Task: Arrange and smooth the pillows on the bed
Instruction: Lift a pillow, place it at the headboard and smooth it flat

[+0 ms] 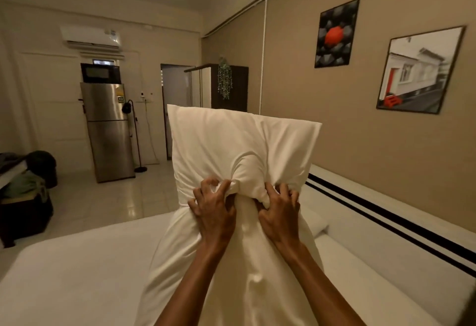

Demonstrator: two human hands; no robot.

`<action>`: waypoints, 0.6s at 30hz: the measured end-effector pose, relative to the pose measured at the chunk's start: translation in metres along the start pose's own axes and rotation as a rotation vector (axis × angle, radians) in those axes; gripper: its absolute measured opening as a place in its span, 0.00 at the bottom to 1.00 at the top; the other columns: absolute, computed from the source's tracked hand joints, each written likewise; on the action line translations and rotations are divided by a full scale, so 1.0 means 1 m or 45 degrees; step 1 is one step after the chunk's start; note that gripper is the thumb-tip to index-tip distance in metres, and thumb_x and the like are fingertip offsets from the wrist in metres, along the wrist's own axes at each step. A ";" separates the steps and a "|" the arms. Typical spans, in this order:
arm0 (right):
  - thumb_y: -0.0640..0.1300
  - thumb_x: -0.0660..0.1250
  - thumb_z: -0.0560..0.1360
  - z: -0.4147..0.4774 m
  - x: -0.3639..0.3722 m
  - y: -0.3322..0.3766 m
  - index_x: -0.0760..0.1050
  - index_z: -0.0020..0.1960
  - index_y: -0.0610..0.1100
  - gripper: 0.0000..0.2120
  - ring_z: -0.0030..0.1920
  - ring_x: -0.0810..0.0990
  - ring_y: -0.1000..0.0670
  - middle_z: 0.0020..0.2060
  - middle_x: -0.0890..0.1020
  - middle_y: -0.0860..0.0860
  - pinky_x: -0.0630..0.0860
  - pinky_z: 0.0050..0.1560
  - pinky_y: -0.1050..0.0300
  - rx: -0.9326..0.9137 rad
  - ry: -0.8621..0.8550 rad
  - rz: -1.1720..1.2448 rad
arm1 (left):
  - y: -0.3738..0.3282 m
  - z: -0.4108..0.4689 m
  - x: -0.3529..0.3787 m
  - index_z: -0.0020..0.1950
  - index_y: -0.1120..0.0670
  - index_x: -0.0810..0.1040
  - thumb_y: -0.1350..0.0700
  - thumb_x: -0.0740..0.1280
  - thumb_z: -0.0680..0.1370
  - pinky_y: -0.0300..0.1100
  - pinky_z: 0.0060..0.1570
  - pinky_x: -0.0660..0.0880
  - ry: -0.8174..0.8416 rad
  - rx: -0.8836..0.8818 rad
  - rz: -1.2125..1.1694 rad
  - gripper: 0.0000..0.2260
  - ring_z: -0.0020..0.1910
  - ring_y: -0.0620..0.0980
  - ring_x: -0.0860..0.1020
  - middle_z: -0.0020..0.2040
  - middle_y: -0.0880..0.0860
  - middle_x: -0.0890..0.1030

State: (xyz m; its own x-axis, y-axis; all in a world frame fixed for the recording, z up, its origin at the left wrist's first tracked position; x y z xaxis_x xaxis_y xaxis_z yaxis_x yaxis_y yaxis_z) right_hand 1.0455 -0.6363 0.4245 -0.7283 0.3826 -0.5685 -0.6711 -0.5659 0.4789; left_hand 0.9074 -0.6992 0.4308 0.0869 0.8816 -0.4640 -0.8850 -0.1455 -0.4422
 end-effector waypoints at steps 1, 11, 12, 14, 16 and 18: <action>0.48 0.62 0.67 0.006 -0.008 -0.020 0.76 0.66 0.48 0.27 0.53 0.71 0.37 0.51 0.76 0.44 0.72 0.53 0.41 0.026 0.003 -0.004 | -0.017 -0.001 0.015 0.54 0.46 0.78 0.56 0.72 0.69 0.51 0.47 0.64 0.017 0.010 -0.009 0.15 0.50 0.58 0.72 0.55 0.54 0.76; 0.54 0.67 0.75 0.052 -0.059 -0.220 0.76 0.67 0.48 0.22 0.56 0.72 0.38 0.53 0.77 0.43 0.72 0.54 0.41 0.125 0.116 -0.037 | -0.166 -0.046 0.160 0.57 0.47 0.80 0.57 0.72 0.71 0.54 0.50 0.66 0.168 -0.065 -0.078 0.15 0.51 0.60 0.73 0.55 0.55 0.77; 0.54 0.66 0.75 0.055 -0.063 -0.236 0.76 0.66 0.48 0.22 0.55 0.73 0.38 0.53 0.78 0.42 0.72 0.54 0.40 0.133 0.113 -0.022 | -0.177 -0.050 0.173 0.57 0.47 0.80 0.57 0.72 0.71 0.55 0.50 0.66 0.182 -0.079 -0.078 0.15 0.51 0.61 0.73 0.55 0.55 0.77; 0.56 0.64 0.74 0.061 -0.067 -0.267 0.77 0.66 0.47 0.24 0.54 0.74 0.38 0.52 0.78 0.42 0.73 0.54 0.40 0.158 0.106 0.003 | -0.197 -0.058 0.199 0.57 0.47 0.80 0.58 0.73 0.70 0.55 0.50 0.67 0.205 -0.102 -0.083 0.16 0.51 0.61 0.73 0.54 0.56 0.76; 0.57 0.62 0.74 0.065 -0.069 -0.299 0.77 0.66 0.47 0.25 0.52 0.75 0.38 0.51 0.79 0.42 0.74 0.54 0.39 0.178 0.112 0.002 | -0.214 -0.066 0.226 0.57 0.48 0.80 0.58 0.74 0.70 0.55 0.50 0.67 0.234 -0.111 -0.081 0.17 0.51 0.61 0.73 0.54 0.56 0.77; 0.58 0.61 0.74 0.071 -0.068 -0.330 0.76 0.67 0.47 0.26 0.53 0.75 0.38 0.52 0.79 0.43 0.74 0.54 0.40 0.211 0.137 -0.007 | -0.228 -0.072 0.255 0.57 0.47 0.80 0.57 0.74 0.70 0.56 0.50 0.67 0.258 -0.100 -0.064 0.16 0.51 0.61 0.73 0.54 0.56 0.77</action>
State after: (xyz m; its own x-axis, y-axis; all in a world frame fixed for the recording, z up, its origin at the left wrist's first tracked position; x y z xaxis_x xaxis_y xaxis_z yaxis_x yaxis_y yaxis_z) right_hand 1.3061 -0.4235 0.3527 -0.7115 0.3003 -0.6353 -0.6952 -0.4324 0.5742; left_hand 1.1647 -0.4738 0.3580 0.2274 0.7813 -0.5812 -0.8396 -0.1450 -0.5235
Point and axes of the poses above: each hand's wrist, its own z-axis towards the middle knuckle, its own x-axis out of the palm, y = z × x, the point moved 2 cm from there along z, towards the middle knuckle
